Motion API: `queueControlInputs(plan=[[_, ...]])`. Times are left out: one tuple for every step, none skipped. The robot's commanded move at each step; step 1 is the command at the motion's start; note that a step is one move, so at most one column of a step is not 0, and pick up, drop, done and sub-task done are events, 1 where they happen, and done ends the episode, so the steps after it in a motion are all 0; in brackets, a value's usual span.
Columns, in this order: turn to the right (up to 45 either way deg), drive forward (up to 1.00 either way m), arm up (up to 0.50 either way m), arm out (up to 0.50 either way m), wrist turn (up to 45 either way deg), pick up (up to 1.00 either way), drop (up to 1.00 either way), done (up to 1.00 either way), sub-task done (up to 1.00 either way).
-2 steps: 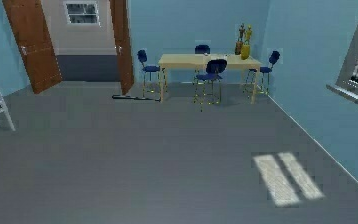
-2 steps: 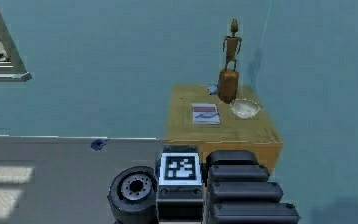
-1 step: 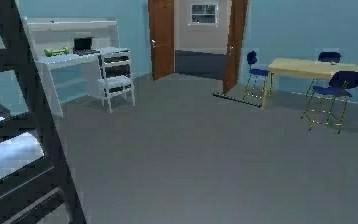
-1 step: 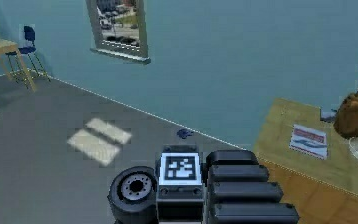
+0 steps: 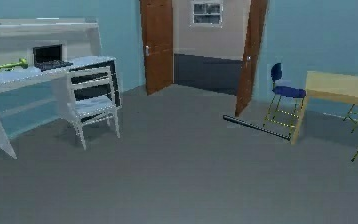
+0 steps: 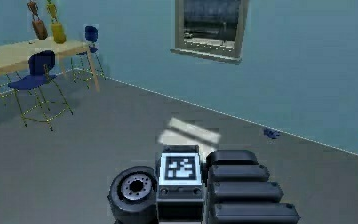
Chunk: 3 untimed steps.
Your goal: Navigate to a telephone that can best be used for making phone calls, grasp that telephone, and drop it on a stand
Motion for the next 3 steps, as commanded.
queueControlInputs(plan=[[0.0, 1.00, 0.00, 0.00, 0.0, 0.00, 0.00, 0.00, 0.00], [0.0, 1.00, 0.00, 0.00, 0.0, 0.00, 0.00, 0.00, 0.00], [-3.0, 0.00, 0.00, 0.00, 0.0, 0.00, 0.00, 0.00, 0.00]])
